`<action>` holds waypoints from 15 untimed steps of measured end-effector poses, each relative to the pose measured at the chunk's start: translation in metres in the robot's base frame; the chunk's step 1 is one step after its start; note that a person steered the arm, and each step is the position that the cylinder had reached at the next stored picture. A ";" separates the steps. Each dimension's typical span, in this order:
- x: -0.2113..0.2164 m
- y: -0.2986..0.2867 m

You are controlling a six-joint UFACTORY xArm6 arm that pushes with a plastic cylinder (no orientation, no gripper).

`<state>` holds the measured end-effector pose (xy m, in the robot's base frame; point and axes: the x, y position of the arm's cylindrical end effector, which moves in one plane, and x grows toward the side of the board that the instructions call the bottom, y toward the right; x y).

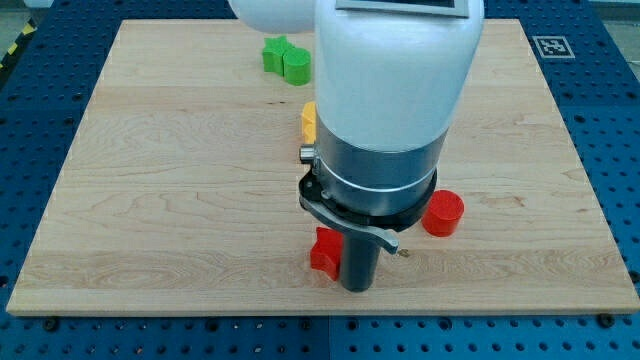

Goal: Push the red circle to the top of the red star

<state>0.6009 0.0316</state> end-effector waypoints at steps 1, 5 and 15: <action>0.000 0.047; -0.069 0.144; -0.073 0.123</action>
<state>0.5281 0.1549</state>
